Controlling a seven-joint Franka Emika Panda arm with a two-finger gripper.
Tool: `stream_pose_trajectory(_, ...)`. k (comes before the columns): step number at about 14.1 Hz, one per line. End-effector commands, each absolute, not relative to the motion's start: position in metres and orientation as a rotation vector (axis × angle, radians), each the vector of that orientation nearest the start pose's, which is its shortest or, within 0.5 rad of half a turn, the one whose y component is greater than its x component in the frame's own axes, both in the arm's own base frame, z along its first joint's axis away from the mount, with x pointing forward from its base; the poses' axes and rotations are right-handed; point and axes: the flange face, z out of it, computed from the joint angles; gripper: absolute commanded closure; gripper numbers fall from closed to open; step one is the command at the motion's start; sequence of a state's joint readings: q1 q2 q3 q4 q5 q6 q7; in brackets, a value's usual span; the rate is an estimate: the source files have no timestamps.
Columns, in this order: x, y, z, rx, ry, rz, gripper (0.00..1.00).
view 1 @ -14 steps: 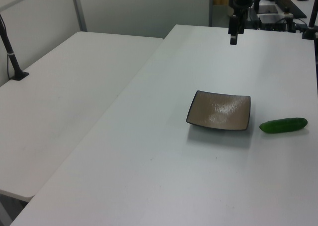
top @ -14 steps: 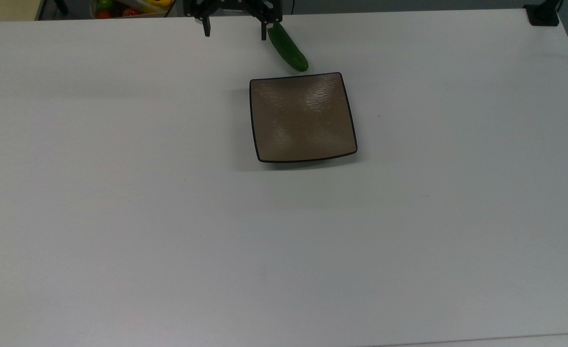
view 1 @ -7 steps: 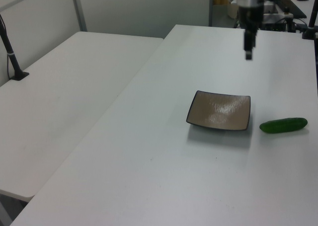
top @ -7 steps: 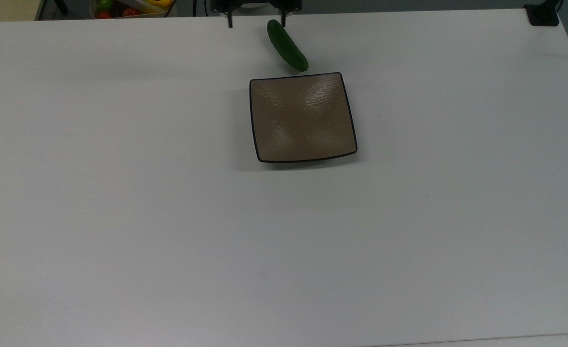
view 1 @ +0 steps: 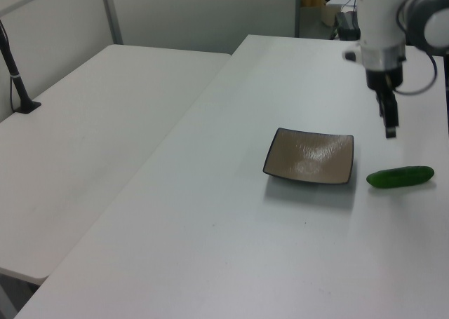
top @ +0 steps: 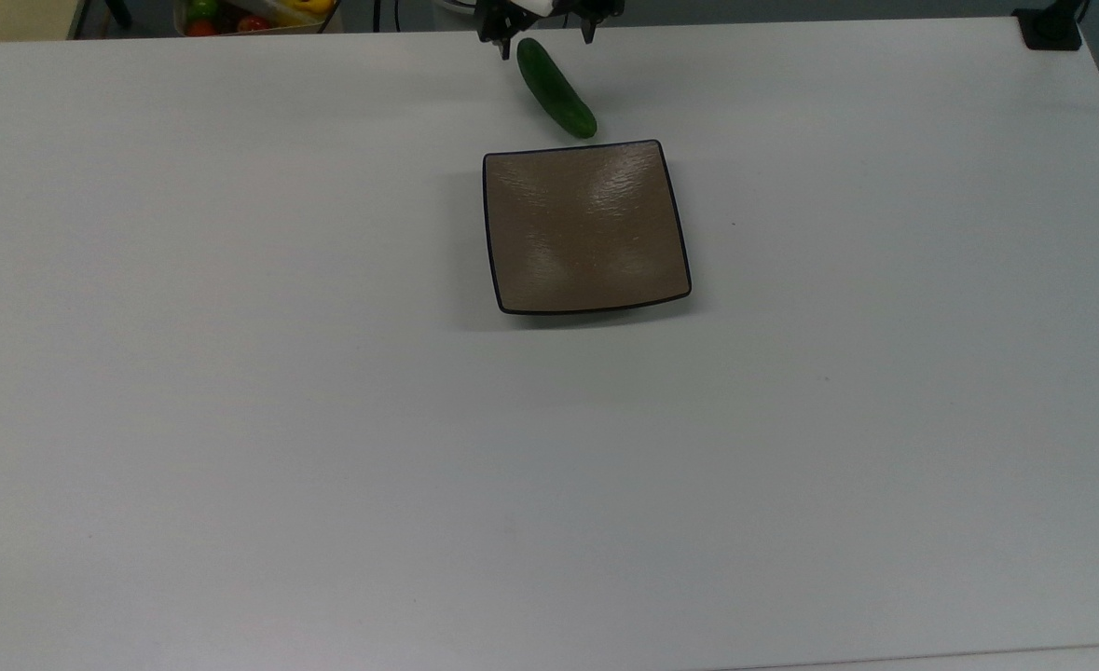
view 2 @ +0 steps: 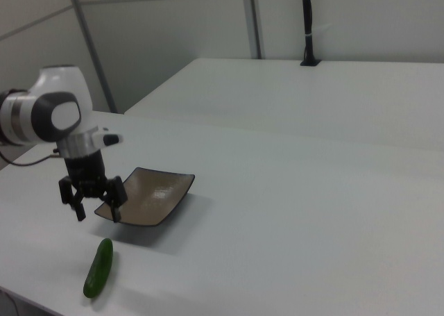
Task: Cucumber placed on a ceramic plate
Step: 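Lower the open gripper and close it around the cucumber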
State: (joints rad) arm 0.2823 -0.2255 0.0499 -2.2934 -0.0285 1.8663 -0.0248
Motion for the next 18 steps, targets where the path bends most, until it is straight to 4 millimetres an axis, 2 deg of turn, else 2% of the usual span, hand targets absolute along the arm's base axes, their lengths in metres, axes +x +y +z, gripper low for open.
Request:
stream_pose_trajectory(1, 0.400, 0.150, 0.384, -3.105, -0.696, 0.327, 0.00)
stream_pose_trajectory(5, 0.410, 0.160, 0.335, -3.094, -0.719, 0.366, 0.00)
stream_pose_trajectory(6, 0.406, 0.171, 0.315, -3.082, -0.760, 0.423, 0.00)
stream_pose_trajectory(8, 0.405, 0.173, 0.307, -3.080, -0.770, 0.453, 0.00)
stream_pose_trajectory(9, 0.405, 0.173, 0.306, -3.080, -0.772, 0.455, 0.11)
stream_pose_trajectory(10, 0.405, 0.174, 0.301, -3.078, -0.772, 0.462, 0.35)
stream_pose_trajectory(12, 0.407, 0.175, 0.302, -3.084, -0.759, 0.435, 0.70)
stream_pose_trajectory(13, 0.408, 0.176, 0.303, -3.084, -0.761, 0.428, 0.78)
stream_pose_trajectory(16, 0.411, 0.176, 0.311, -3.087, -0.752, 0.406, 0.77)
stream_pose_trajectory(18, 0.414, 0.178, 0.330, -3.093, -0.744, 0.352, 0.77)
